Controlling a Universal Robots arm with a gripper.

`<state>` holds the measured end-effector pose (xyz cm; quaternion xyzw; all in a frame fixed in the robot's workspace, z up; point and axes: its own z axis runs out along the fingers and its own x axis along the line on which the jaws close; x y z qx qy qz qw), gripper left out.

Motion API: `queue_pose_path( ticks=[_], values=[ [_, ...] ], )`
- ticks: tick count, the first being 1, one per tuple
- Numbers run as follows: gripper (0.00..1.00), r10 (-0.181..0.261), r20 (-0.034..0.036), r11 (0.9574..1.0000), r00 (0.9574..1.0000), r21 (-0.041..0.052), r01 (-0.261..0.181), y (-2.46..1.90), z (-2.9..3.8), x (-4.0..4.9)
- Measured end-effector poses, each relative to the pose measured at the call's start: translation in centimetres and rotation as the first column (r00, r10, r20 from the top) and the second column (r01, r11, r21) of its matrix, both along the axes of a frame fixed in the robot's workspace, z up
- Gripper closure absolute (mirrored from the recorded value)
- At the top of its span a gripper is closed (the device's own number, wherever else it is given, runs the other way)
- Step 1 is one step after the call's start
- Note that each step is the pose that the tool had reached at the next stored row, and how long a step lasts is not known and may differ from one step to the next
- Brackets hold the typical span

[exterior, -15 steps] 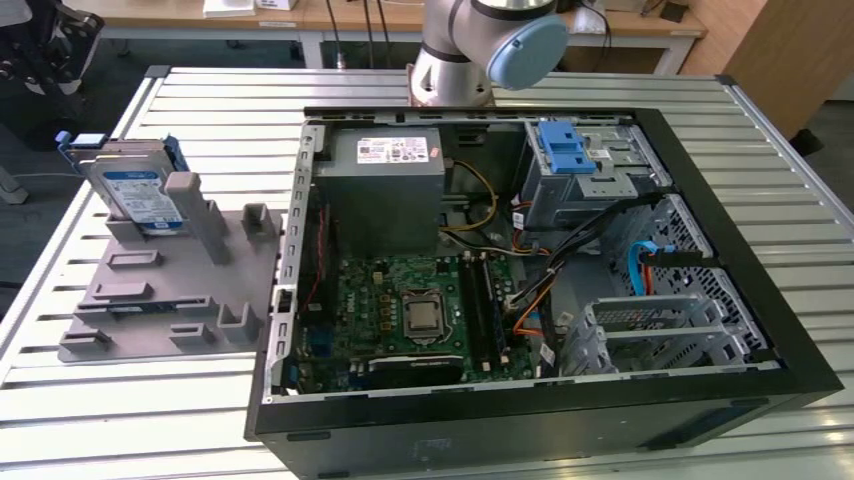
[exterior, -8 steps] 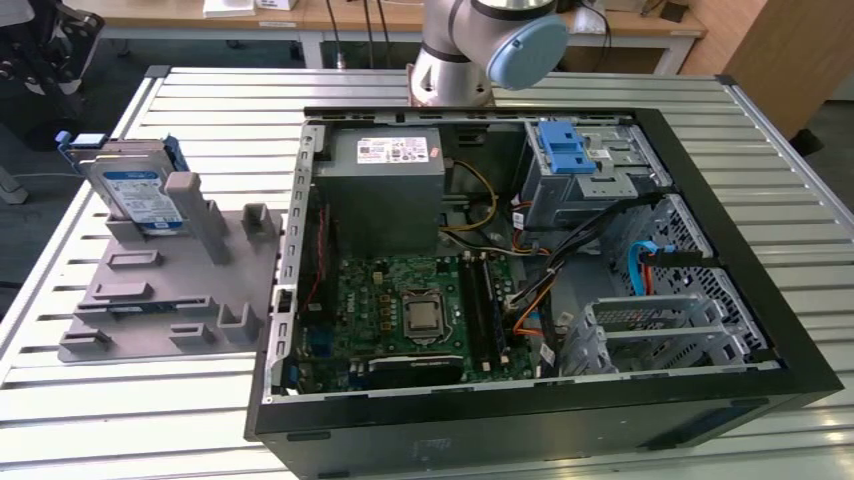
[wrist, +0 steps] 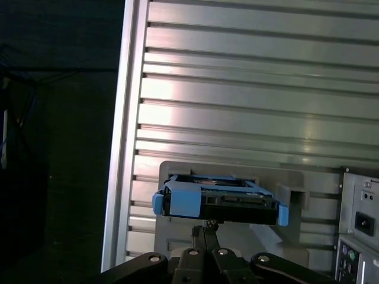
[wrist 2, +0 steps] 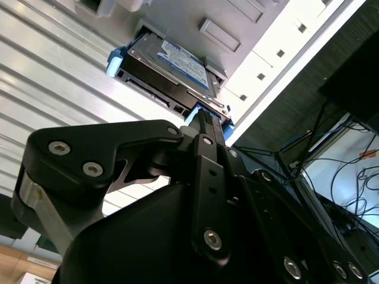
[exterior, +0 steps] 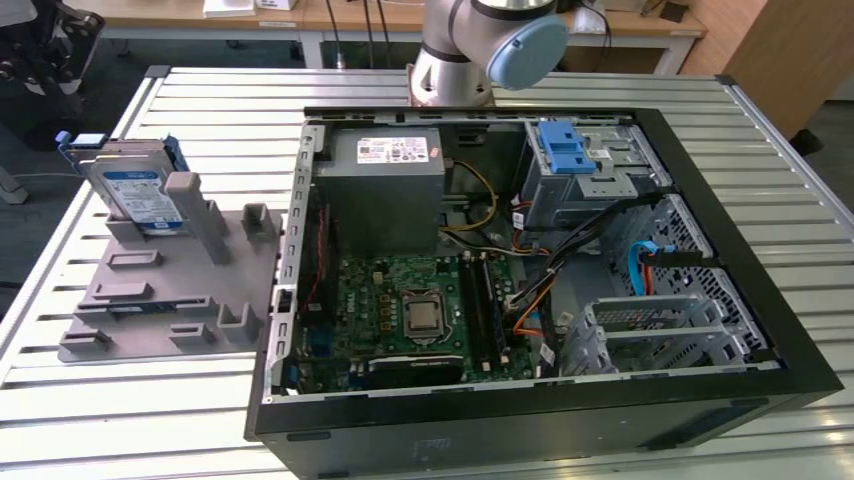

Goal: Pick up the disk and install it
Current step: 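Pick up the disk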

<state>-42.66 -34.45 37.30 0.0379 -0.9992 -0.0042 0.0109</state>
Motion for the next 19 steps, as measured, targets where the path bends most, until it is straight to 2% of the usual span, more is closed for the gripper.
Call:
queue_pose_path(
  ticks=[8,19],
  values=[
    [0.89,0.034,0.0002,0.9994,0.9994,0.0000,-0.034,0.00,0.01,0.00],
    [0.89,0.087,0.0007,0.9962,0.9962,0.0000,-0.087,0.00,0.00,0.00]
  ],
)
